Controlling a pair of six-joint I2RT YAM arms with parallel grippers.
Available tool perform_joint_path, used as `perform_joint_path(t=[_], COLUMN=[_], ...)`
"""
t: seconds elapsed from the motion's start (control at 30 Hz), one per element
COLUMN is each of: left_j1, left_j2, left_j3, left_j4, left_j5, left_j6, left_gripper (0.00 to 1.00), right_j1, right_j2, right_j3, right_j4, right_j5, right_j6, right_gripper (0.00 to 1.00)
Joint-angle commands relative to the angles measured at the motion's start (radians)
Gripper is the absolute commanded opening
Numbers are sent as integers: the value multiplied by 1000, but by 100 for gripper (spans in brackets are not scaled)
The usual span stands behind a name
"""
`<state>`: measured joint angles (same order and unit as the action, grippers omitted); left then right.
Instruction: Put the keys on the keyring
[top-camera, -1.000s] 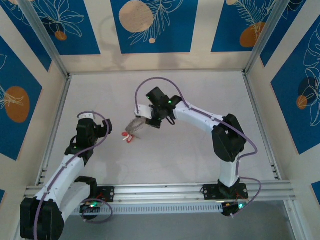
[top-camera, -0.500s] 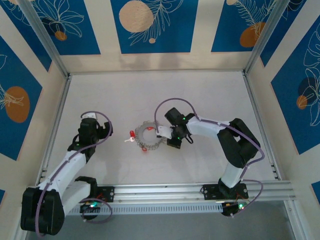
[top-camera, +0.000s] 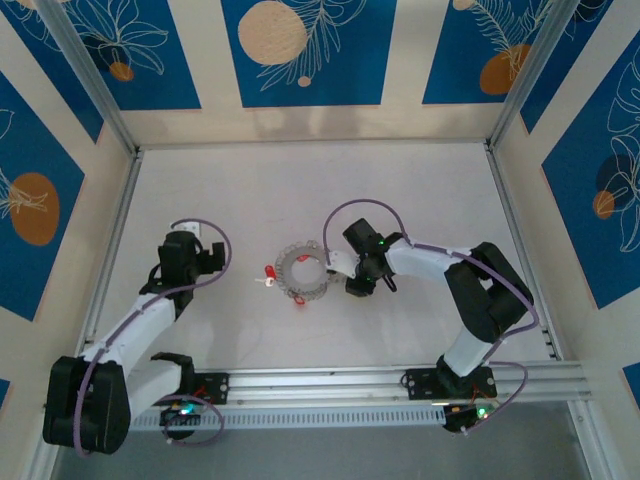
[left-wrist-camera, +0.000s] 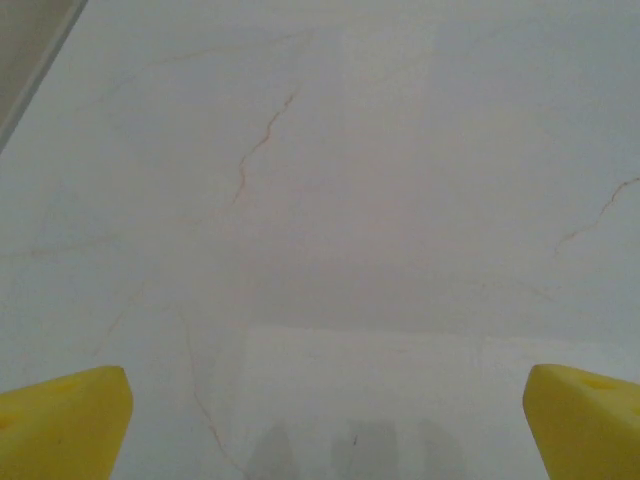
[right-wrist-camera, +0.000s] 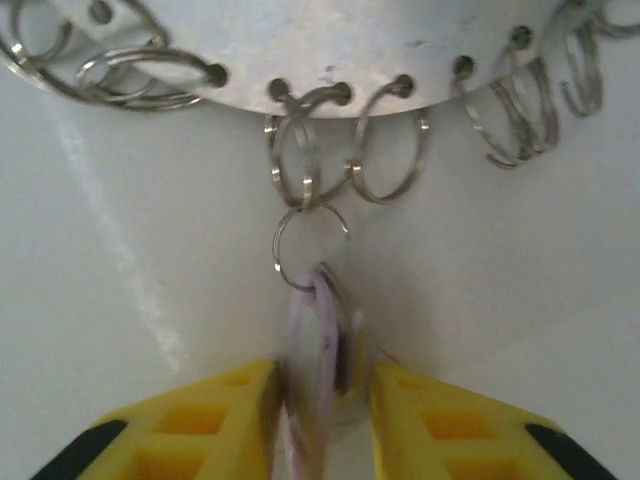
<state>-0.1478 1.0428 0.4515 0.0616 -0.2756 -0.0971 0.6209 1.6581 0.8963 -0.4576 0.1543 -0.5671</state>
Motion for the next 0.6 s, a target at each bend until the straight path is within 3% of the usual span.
perform_joint_path(t=[0.0, 0.07, 0.17, 0.3, 0.37, 0.4, 0.57], left_j1=[8, 8, 8, 8, 7, 8, 8], left_j2=[15, 21, 21, 21, 31, 38, 98], left_j3=[-11, -9, -14, -22, -22, -23, -64], left_j4=[100, 116, 159, 219, 239, 255, 386], left_j5=[45, 93, 176, 202, 206, 209, 236], left_j6=[72, 111, 165, 201, 215, 219, 225], left_gripper=[100, 100, 100, 100, 100, 100, 100], right_j1=[-15, -26, -59, -126, -177, -208, -437], right_j2=[-19, -63, -189, -404, -516, -573, -724], right_j3=[-44, -44, -71, -166, -247, -302, -579], right_j4=[-97, -95, -41, 173, 337, 442, 944], right_j5=[51, 25, -61, -153, -183, -186, -207], right_j6=[29, 55, 110, 210, 277, 324, 606], right_gripper=[41, 59, 62, 66, 82, 100, 99])
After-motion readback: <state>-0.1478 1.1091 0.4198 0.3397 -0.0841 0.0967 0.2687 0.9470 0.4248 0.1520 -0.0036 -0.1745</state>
